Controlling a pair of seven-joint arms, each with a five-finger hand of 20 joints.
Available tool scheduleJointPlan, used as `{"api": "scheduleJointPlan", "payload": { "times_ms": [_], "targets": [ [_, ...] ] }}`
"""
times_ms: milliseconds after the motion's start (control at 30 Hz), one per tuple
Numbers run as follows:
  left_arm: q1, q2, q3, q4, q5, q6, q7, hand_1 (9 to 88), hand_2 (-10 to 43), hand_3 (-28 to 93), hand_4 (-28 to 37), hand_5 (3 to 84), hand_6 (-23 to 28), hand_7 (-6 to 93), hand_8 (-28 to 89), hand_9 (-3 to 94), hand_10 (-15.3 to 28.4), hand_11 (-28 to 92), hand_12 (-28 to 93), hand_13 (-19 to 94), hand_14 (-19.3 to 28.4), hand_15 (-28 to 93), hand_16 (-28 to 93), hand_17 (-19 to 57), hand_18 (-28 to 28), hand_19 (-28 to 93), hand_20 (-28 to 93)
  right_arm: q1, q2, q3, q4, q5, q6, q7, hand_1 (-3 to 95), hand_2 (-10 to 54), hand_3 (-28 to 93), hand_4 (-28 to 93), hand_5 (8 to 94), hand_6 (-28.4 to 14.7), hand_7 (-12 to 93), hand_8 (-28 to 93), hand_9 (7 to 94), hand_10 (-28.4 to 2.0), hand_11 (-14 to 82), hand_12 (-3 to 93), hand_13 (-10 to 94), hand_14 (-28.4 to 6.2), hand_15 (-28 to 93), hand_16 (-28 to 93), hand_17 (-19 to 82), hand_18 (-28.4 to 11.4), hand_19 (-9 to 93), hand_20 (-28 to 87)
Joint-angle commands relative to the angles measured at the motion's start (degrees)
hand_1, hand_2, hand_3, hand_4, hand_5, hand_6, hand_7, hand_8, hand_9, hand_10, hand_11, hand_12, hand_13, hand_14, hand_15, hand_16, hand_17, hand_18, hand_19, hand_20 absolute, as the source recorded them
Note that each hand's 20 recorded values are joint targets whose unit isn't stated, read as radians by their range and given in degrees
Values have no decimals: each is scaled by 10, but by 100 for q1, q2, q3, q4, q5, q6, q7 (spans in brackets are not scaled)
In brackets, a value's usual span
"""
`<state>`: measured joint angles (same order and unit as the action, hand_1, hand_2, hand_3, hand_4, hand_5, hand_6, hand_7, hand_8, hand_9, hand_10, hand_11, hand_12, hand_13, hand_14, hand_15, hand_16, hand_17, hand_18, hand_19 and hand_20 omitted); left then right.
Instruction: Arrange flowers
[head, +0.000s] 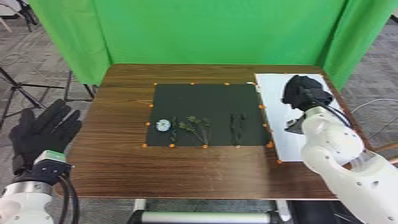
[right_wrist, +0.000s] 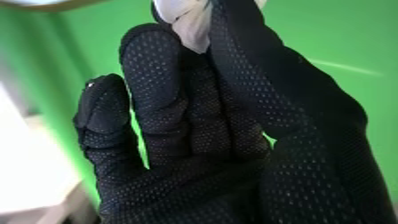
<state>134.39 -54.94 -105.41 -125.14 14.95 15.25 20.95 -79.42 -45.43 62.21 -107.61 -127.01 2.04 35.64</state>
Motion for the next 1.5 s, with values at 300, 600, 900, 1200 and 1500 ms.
{"api": "scheduleJointPlan", "payload": {
  "times_ms": [300,600,900,1200,1500],
  "targets": [
    [-405,150,343,145,7,12,-242,262,82,709,-283,376,78,186,-98,312,147,230,105,220,152,374,-79,-57,136,273,83,2258,-2513,-1963,1222,187,283,-1511,598,-74,688,-283,722,-11,356,50,793,-86,54,320,677,-68,553,426,371,-208,861,392],
    [-581,232,532,194,8,25,-213,260,83,709,-283,375,73,194,-101,314,142,231,103,225,147,369,-81,-54,135,269,82,2476,-2932,-2748,2071,-279,262,-1675,592,-67,688,-283,703,-7,386,22,783,-85,64,312,675,-68,550,426,368,-204,848,401],
    [-623,224,581,197,16,12,-215,256,83,710,-283,369,65,212,-110,316,134,237,101,233,139,368,-82,-49,134,265,82,2631,-2984,-2976,2731,-510,241,-1485,589,-68,691,-283,703,-6,384,19,782,-86,65,311,678,-70,541,427,368,-207,843,405],
    [-752,296,615,244,14,-15,-251,256,82,711,-283,369,64,218,-114,318,134,246,98,233,141,380,-88,-49,134,271,81,2688,-3092,-3152,3036,-285,526,-1170,583,-75,704,-283,711,-3,375,14,782,-91,68,306,676,-73,532,426,369,-211,838,405],
    [-769,309,590,221,-18,-1,-217,259,83,709,-283,370,63,222,-115,319,132,257,95,234,139,388,-93,-49,134,275,79,2679,-3110,-3254,3032,-331,695,-1002,571,-95,690,-283,699,-7,381,33,755,-95,95,285,677,-75,530,420,373,-216,840,400]
  ]
}}
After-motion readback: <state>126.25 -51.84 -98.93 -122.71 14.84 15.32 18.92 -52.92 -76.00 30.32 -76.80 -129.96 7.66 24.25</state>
